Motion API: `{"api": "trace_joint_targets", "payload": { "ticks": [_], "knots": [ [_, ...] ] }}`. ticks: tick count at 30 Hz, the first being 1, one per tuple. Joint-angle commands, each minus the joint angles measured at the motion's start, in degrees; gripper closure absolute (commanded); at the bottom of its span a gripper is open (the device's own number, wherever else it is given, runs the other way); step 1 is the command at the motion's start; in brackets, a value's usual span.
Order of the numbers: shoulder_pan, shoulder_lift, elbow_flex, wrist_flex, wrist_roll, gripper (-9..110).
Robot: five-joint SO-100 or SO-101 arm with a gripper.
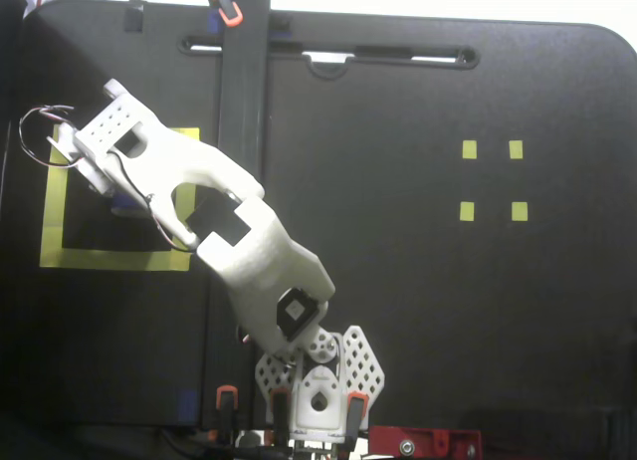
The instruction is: Grasp the block and place it in the designated area.
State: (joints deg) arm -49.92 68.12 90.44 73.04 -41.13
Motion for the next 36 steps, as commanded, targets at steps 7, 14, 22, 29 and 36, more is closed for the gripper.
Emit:
{"api": "trace_joint_targets", "payload": {
  "ticks": [7, 14, 22, 29, 36],
  "knots": [
    [-0.44, 0.62, -0.18, 0.44, 0.18, 75],
    [-0.44, 0.97, -0.26, 1.49, -0.18, 63],
    [-0.35, 1.23, -0.26, 2.2, -1.14, 61],
    [0.18, 3.16, -0.26, 2.81, -1.85, 61],
    [0.97, 10.28, -0.26, 6.77, -2.81, 61]
  ]
}}
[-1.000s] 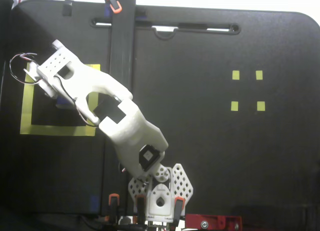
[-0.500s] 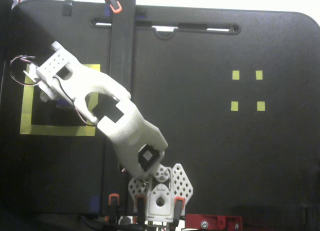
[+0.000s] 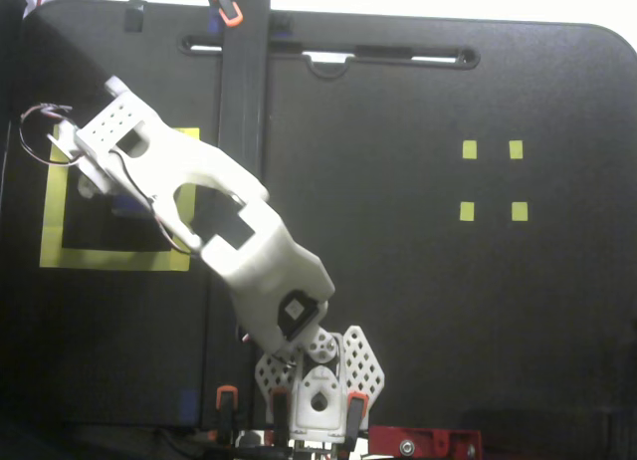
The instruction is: Grasp the block and place it in the designated area.
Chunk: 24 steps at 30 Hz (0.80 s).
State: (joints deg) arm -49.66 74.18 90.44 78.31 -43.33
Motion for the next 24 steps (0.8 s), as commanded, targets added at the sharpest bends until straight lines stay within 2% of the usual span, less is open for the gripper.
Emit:
{"api": "trace_joint_targets", "payload": {
  "ticks": [1, 15, 24],
  "knots": [
    [0.88, 5.36, -0.26, 2.11, -0.88, 61],
    [1.85, 20.39, -1.32, 13.54, -2.64, 61],
    [2.72, 22.85, -4.13, 18.02, -3.34, 61]
  ]
}}
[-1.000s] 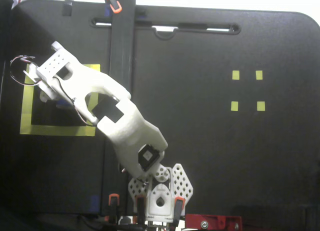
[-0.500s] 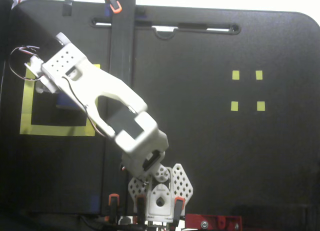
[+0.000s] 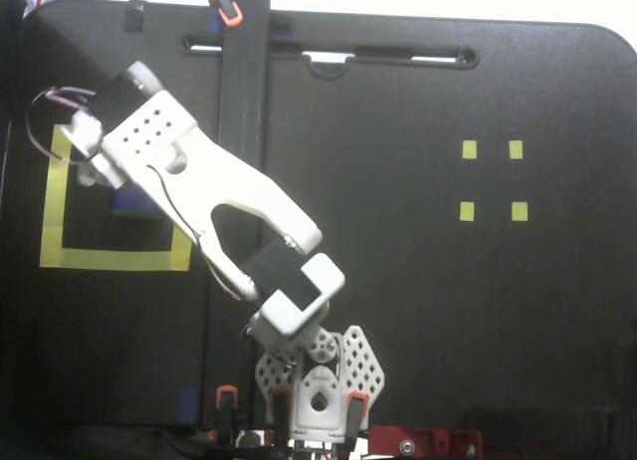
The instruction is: Grasp the block and place it in the designated area.
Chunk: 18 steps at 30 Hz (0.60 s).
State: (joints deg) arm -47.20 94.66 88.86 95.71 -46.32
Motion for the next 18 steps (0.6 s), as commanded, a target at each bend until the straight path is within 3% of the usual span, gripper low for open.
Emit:
{"api": "trace_joint_targets", "payload": {
  "ticks": [1, 6, 18],
  "knots": [
    [0.35, 2.37, -2.64, 0.62, -0.35, 61],
    [0.35, 2.29, -2.64, 0.53, -0.44, 63],
    [0.62, 2.02, -2.64, -0.35, -0.44, 87]
  ]
}}
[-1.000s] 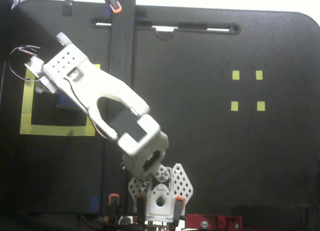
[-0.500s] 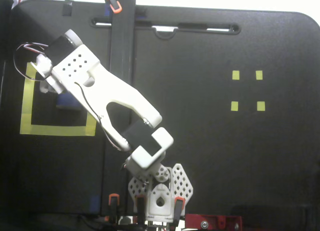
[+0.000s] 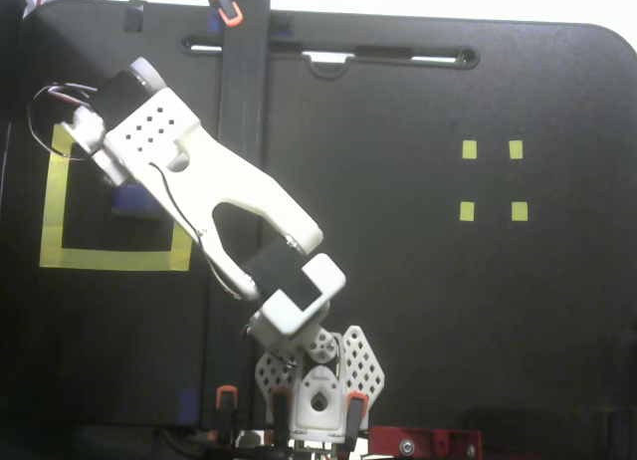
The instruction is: Grasp the block and place it in the designated area.
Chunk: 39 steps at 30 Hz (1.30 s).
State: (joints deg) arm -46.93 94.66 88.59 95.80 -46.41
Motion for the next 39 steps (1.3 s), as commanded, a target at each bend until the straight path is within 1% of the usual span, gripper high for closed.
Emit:
{"api": "trace_joint_targets", "payload": {
  "ticks": [1, 5, 11, 14, 19, 26, 31, 34, 39],
  "knots": [
    [0.35, 2.02, -2.37, -0.44, -0.35, 89],
    [0.44, 2.02, -2.37, -0.53, -0.35, 100],
    [0.44, 1.85, -2.37, -0.88, 0.09, 101],
    [0.44, 1.67, -2.37, -1.93, 3.43, 102],
    [0.35, 1.23, -2.37, -3.34, 14.41, 102],
    [1.41, 0.79, -2.37, -5.1, 39.55, 102],
    [2.72, 0.88, -2.37, -5.8, 47.11, 102],
    [4.48, 0.79, -2.37, -7.56, 53.88, 102],
    [4.66, 0.79, -2.29, -7.38, 55.28, 102]
  ]
}}
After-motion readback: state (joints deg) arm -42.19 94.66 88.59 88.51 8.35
